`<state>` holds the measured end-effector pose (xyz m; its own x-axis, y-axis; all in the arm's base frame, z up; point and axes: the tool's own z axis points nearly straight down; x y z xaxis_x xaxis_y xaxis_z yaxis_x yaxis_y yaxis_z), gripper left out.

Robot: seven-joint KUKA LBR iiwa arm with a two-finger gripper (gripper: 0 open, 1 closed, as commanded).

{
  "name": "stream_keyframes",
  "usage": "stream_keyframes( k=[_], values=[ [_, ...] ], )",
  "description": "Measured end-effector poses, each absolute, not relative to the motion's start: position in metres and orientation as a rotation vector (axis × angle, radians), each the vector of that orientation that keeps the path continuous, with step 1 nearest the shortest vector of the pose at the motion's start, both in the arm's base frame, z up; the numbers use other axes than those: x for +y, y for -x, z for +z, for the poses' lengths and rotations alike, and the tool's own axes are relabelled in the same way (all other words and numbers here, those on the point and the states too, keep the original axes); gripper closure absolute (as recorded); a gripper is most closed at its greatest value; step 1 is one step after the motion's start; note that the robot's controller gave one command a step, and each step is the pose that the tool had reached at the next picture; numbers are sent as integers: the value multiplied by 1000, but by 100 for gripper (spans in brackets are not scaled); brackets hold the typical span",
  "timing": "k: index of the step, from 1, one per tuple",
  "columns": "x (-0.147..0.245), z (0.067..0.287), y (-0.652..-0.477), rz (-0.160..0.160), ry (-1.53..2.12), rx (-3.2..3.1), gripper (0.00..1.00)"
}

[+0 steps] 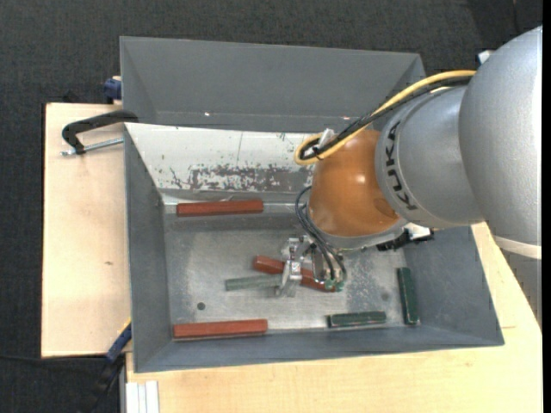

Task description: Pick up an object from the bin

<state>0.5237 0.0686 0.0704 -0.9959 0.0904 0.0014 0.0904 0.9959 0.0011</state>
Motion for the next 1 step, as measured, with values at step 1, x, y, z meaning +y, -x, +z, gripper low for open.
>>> stream_keyframes(
  k=[1],
  values=[
    [68,70,-524,-2,143,-3137,100]
  ],
)
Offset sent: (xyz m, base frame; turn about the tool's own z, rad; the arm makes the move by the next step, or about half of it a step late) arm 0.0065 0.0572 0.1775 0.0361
